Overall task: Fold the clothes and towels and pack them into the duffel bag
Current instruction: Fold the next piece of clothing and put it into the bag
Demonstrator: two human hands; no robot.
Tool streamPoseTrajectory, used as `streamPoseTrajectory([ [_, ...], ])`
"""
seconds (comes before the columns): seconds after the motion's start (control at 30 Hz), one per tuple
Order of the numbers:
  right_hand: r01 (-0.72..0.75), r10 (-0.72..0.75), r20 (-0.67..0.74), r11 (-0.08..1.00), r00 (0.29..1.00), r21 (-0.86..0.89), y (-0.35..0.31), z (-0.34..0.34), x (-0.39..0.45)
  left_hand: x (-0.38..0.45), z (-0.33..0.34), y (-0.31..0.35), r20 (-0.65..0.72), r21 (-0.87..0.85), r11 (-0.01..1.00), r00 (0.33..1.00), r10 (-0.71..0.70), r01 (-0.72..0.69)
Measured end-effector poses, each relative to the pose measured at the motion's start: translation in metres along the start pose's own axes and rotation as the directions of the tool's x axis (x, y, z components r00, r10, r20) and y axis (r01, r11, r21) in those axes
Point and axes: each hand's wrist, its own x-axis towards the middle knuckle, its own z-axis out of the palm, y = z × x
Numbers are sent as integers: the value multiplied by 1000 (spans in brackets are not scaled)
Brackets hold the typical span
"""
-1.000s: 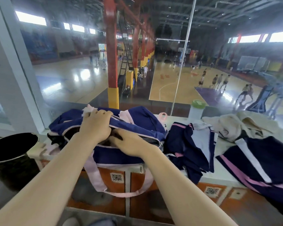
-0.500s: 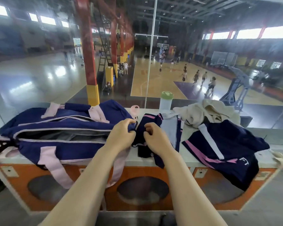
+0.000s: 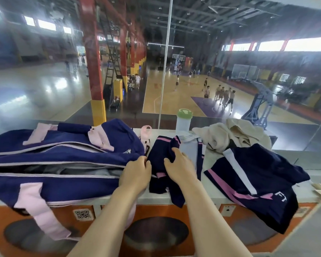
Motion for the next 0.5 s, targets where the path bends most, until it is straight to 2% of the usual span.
streamPoseTrajectory([
  [0.07,17,-17,6,999,1000,-33,3,-1,1,-2,5,0,-31,91,996,999,23,-20],
  [0.2,41,-38,37,996,999,-76,17,-4,-1,-7,10,2,-10,256,966,1000,28,-25],
  [0.3,73,-69,58,995,996,-74,23,-4,-2,-10,11,8,-36,368,925,992,118,-97],
  [0.37,86,-82,59,994,995,-72,24,-4,-2,-9,11,9,-29,345,932,991,133,-115],
  [0.5,84,-80,65,994,995,-68,23,-4,-2,-1,12,3,4,155,986,998,65,-65],
])
